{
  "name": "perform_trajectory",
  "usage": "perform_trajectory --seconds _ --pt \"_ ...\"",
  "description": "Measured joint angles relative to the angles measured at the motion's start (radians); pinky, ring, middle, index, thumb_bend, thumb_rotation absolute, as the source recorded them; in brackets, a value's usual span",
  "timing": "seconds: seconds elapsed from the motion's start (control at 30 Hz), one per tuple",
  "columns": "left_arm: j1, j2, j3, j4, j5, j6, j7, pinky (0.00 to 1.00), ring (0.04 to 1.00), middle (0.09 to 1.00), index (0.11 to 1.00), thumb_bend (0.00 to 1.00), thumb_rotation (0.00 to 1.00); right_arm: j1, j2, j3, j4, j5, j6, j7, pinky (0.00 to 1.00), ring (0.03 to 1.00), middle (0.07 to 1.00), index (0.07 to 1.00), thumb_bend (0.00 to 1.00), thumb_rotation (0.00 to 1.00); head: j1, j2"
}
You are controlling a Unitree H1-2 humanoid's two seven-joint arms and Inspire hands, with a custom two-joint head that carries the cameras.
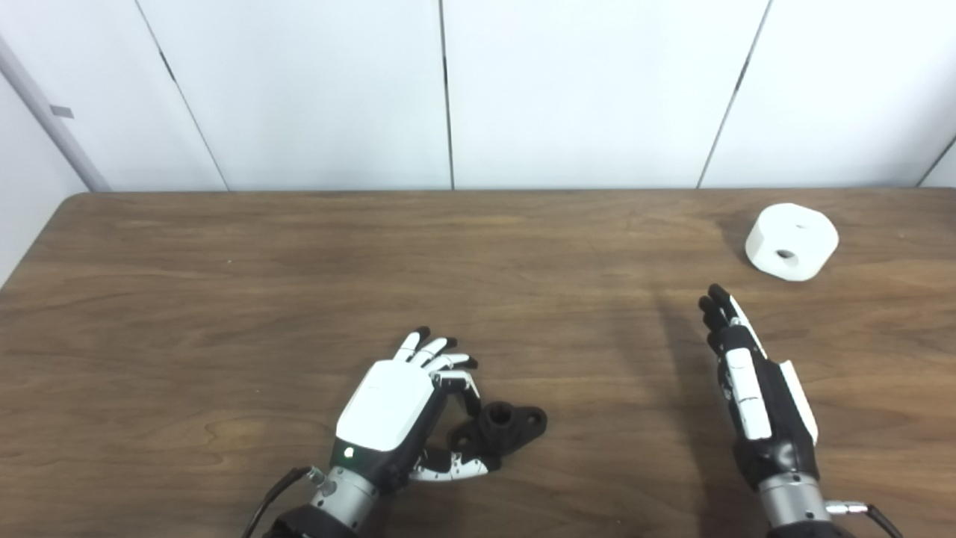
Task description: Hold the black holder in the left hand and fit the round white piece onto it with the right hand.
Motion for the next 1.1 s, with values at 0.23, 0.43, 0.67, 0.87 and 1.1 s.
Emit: perform_trajectory --seconds 0.23,0.43,0.67,0.87,1.1 --pt "-0.003 0.0 0.004 0.01 -0.002 -0.016 -0.001 1.0 0.91 0.802 0.487 0.52 0.05 -0.009 -0.007 -0.028 -0.031 -0.104 0.053 -0.021 0.88 0.901 0.887 0.838 0.64 0.7 0.0 0.0" --pt "-0.004 0.0 0.011 0.021 -0.002 -0.025 -0.001 1.0 0.909 0.803 0.487 0.52 0.05 -0.05 -0.048 -0.064 -0.064 -0.199 0.157 -0.022 0.97 0.942 0.899 0.78 0.73 0.5 -0.034 -0.017" --pt "-0.003 0.0 0.016 0.031 -0.008 -0.037 0.003 1.0 0.903 0.801 0.487 0.52 0.05 -0.136 -0.14 -0.096 -0.066 -0.335 0.226 -0.045 0.93 0.91 0.875 0.721 0.83 0.37 -0.069 -0.032" --pt "-0.004 0.005 0.029 0.054 -0.013 -0.071 0.015 1.0 0.904 0.8 0.487 0.52 0.05 -0.228 -0.211 -0.098 -0.051 -0.418 0.249 -0.04 0.9 0.911 0.895 0.703 0.85 0.28 -0.115 -0.049" --pt "-0.004 0.023 0.047 0.069 -0.047 -0.106 0.016 0.97 0.884 0.789 0.487 0.52 0.05 -0.311 -0.296 -0.081 -0.044 -0.522 0.303 -0.006 0.9 0.935 0.902 0.712 0.87 0.24 -0.238 -0.074"
